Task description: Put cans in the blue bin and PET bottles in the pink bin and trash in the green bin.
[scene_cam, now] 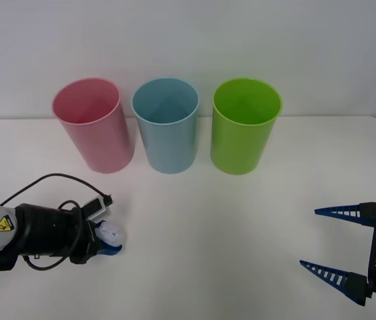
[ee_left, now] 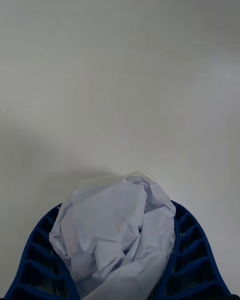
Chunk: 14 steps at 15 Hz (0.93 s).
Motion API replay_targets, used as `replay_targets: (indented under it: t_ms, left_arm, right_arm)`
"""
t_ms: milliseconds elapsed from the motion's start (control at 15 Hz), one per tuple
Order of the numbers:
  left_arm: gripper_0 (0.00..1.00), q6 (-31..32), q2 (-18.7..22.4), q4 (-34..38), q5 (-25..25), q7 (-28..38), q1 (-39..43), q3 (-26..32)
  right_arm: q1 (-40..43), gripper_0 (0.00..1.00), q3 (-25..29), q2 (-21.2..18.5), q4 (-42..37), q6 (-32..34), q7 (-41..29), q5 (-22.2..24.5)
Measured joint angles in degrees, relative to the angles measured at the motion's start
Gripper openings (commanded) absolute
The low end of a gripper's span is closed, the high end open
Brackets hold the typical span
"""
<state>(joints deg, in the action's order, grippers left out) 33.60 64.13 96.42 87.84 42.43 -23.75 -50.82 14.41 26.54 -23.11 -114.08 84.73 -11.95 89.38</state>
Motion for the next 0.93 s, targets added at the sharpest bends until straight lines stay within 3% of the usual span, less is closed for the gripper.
replay_targets:
  t_ms: [133, 467, 600, 933]
  left_arm:
    - [0.0, 0.0, -0.6, -0.1, -4.1, -5.5, 1.8, 3.3]
    - [0.0, 6.0, -8.3, -0.1, -7.3, -17.6, 11.1, 20.7]
    - [0.0, 5.5, -9.4, -0.1, -11.6, -21.3, 11.5, 22.4]
    - [0.0, 4.4, -10.3, -0.1, -28.9, -30.2, 9.8, 24.0]
  right_arm:
    - [0.0, 1.0, 0.0, 0.0, 0.0, 0.0, 0.0, 0.0]
    - [0.0, 1.0, 0.0, 0.0, 0.0, 0.0, 0.0, 0.0]
    - [0.0, 1.0, 0.0, 0.0, 0.0, 0.0, 0.0, 0.0]
    - [0.0, 1.0, 0.0, 0.0, 0.0, 0.0, 0.0, 0.0]
